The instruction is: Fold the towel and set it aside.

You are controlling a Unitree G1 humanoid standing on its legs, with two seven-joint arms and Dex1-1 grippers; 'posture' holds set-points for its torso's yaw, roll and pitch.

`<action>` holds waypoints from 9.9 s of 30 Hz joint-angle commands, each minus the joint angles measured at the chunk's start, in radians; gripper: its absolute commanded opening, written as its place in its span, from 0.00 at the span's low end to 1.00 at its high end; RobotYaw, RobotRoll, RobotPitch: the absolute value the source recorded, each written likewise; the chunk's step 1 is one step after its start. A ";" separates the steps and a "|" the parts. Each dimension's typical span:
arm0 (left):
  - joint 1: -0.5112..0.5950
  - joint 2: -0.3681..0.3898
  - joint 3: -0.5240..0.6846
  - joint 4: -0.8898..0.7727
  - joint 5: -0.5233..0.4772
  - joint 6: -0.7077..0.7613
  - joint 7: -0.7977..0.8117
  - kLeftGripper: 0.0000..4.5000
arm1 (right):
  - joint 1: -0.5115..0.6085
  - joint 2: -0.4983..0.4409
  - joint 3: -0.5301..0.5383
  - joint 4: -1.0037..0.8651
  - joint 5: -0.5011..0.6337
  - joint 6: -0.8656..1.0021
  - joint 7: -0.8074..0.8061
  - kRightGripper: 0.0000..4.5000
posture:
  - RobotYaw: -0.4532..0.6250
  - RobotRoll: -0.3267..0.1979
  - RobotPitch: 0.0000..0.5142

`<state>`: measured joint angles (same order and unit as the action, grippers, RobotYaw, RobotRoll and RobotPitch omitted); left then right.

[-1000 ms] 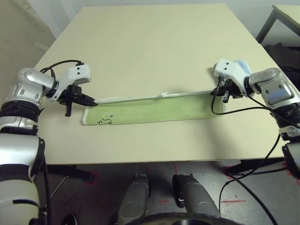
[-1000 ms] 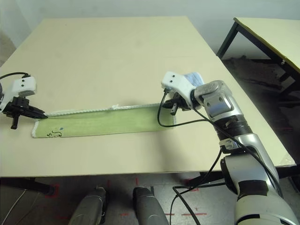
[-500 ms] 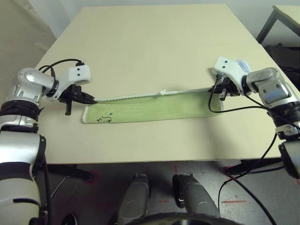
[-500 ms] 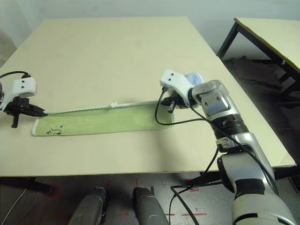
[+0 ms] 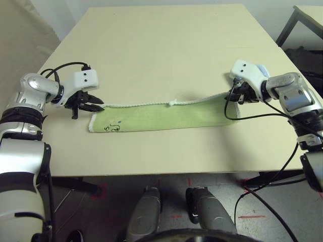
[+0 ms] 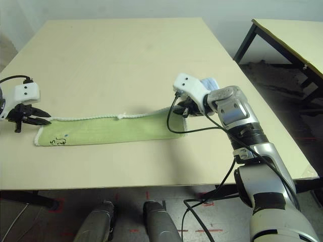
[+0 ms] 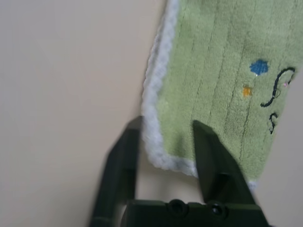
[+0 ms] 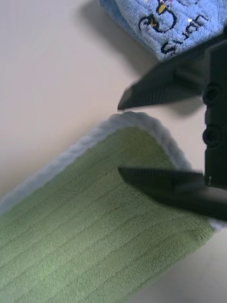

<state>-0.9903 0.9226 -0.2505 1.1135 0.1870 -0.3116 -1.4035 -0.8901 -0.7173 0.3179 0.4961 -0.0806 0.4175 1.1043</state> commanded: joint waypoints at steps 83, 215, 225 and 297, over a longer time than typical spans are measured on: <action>0.494 0.065 0.426 -0.620 -0.807 0.324 -0.211 0.99 | -0.160 0.090 -0.457 0.484 0.430 0.931 -0.385 1.00 | 0.48 0.62 0.28; 0.304 0.010 0.375 -0.389 -0.723 0.146 -0.211 1.00 | 0.180 0.494 -0.235 -0.772 0.660 1.091 -1.028 0.99 | 0.46 0.62 0.28; 0.304 0.007 0.375 -0.387 -0.722 0.136 -0.211 1.00 | 0.220 0.477 -0.189 -0.791 0.591 1.094 -1.001 0.64 | 0.46 0.62 0.28; 0.285 0.037 0.327 -0.423 -0.736 0.188 -0.211 1.00 | 0.617 0.364 -0.066 -0.706 0.464 0.177 -0.531 0.00 | 0.45 0.62 0.26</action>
<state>-0.6971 0.9473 0.0889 0.6926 -0.5548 -0.1262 -1.6103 -0.2774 -0.3496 0.2375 -0.2429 0.4168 0.6219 0.5664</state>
